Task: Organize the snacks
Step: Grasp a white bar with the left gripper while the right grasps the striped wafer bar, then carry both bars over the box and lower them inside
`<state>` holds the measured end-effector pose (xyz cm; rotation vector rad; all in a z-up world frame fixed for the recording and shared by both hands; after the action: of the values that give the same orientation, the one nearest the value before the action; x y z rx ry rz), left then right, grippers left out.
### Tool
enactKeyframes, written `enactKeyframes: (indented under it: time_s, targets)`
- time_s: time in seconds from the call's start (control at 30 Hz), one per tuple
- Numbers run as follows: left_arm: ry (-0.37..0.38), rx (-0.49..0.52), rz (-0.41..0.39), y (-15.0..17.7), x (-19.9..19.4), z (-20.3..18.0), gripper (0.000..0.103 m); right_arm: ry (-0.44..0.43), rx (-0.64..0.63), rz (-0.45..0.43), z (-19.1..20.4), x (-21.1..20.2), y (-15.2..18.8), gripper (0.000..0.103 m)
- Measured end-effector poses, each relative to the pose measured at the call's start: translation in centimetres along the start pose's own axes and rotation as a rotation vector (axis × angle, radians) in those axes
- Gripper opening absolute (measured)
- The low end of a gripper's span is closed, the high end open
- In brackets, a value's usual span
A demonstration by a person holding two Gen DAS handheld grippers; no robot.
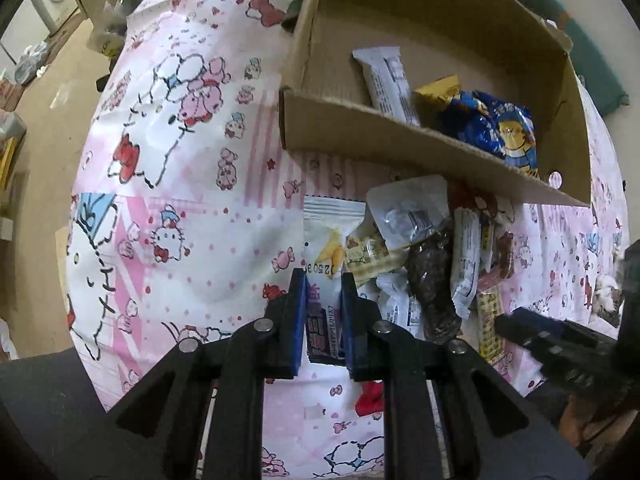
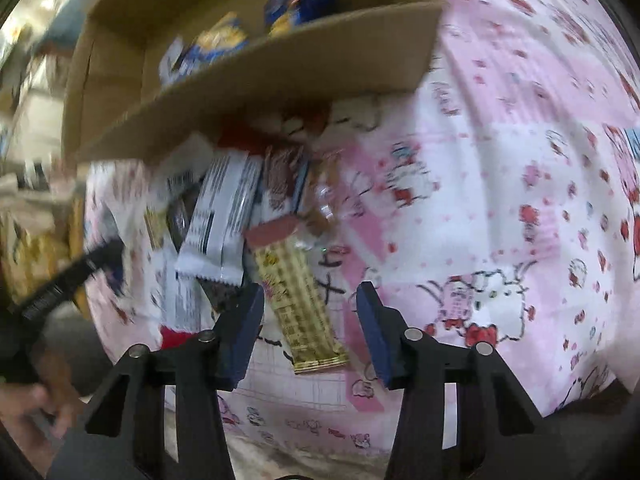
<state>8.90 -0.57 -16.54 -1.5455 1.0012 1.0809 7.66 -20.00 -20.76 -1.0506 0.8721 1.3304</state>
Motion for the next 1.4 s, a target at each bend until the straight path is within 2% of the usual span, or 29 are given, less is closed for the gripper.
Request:
enactKeyframes:
  time_s: [0.13, 0.17, 0.2, 0.4, 0.67, 0.97, 1.23, 1.4]
  targets:
    - [0.001, 0.015, -0.008, 0.1, -0.2, 0.2, 0.013, 0.072, -0.087, 0.01, 1.1, 1.1, 0.1, 0.05]
    - [-0.003, 0.019, -0.01, 0.1, -0.3, 0.1, 0.013, 0.092, -0.104, 0.017, 1.2, 1.2, 0.2, 0.031]
    - [-0.003, 0.021, -0.01, 0.0, -0.4, 0.7, 0.013, 0.086, -0.096, 0.023, 1.0, 1.1, 0.4, 0.028]
    - [-0.013, 0.027, -0.023, 0.1, -0.4, 0.7, 0.013, -0.017, -0.044, -0.007, 0.6, -1.0, 1.1, 0.028]
    - [-0.034, 0.016, -0.042, 0.2, -0.6, 1.6, 0.013, -0.08, -0.031, -0.047, 0.3, -3.0, 1.7, 0.028]
    - [-0.056, 0.018, -0.081, 0.5, -1.7, 2.5, 0.013, -0.156, -0.041, -0.099, 2.0, -4.6, 1.2, 0.028]
    - [-0.068, 0.018, -0.163, 0.3, -4.1, 3.1, 0.013, -0.295, -0.076, -0.212, 4.2, -8.3, 0.3, 0.028]
    - [-0.065, -0.021, -0.22, -0.4, -6.3, 3.7, 0.013, -0.379, -0.09, -0.305, 5.4, -11.1, -0.6, 0.028]
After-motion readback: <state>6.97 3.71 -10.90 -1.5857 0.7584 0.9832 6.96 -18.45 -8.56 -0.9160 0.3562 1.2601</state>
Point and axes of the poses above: each gripper's, at about its wrist camera, not at the fingertips, and x roughly the way its jaws point, z to its left, y to its underside, the point moved 6 cm from there along x, roughly the way its jaws point, and after that the axes turned 3 degrees about -z, right-handed, at the moved point
